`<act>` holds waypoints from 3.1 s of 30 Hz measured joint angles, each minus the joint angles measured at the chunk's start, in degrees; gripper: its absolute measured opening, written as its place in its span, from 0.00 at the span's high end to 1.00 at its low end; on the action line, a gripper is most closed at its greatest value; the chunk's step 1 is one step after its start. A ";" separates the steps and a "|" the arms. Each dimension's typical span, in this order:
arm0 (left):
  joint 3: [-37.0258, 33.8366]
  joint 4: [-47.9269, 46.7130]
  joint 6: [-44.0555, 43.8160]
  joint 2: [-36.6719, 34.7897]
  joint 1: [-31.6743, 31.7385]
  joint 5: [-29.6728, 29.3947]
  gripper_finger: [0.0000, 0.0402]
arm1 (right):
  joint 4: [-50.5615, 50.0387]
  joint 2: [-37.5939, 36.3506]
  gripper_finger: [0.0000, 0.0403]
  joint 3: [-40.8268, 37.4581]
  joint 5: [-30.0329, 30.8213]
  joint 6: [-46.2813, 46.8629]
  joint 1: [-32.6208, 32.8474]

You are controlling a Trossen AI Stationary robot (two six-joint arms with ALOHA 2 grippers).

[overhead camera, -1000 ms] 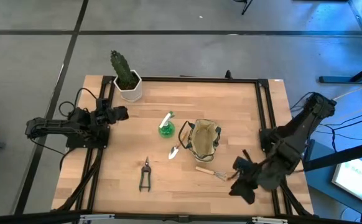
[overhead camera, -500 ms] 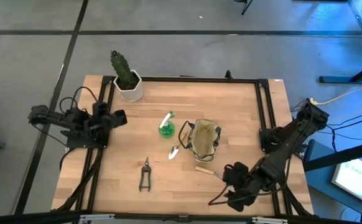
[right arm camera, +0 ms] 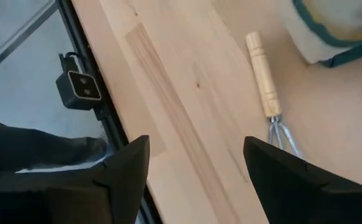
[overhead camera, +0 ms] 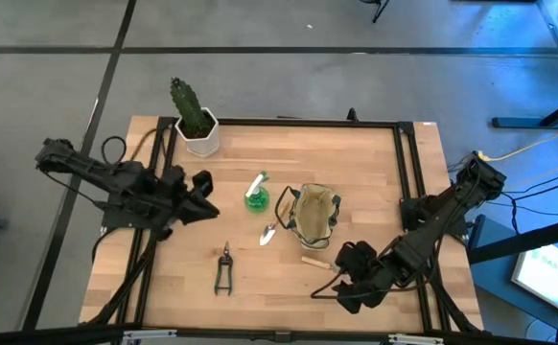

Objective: Pick & Place Garden tools in Gardening bag
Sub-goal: Put the brown hand rake into the light brown gardening bag

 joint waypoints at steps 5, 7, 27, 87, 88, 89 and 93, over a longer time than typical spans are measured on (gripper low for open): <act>4.55 -15.38 -1.69 2.18 -0.04 0.00 0.70 | -0.94 0.18 0.34 0.00 0.87 -1.94 -0.16; 4.60 -19.46 -3.91 2.29 -0.04 0.10 0.64 | -1.57 0.79 0.33 0.00 1.06 -1.93 -0.31; 3.99 -28.97 -12.27 7.45 -6.43 -3.21 0.45 | -4.64 14.06 0.25 -0.09 0.60 -9.94 -3.88; 3.97 -15.80 -8.35 9.11 -10.73 -14.73 0.46 | -17.94 22.67 0.88 57.23 -13.59 4.04 -14.98; 3.97 -14.83 -7.45 9.13 -10.73 -14.95 0.46 | -19.25 22.69 0.88 59.81 -12.03 5.35 -15.62; 3.97 -13.77 -6.60 9.11 -10.73 -14.99 0.46 | -20.08 22.71 0.88 62.36 -10.69 5.82 -16.30; 4.02 -11.23 -4.82 9.10 -10.73 -15.06 0.46 | -17.30 20.67 0.88 64.99 -8.98 6.72 -19.86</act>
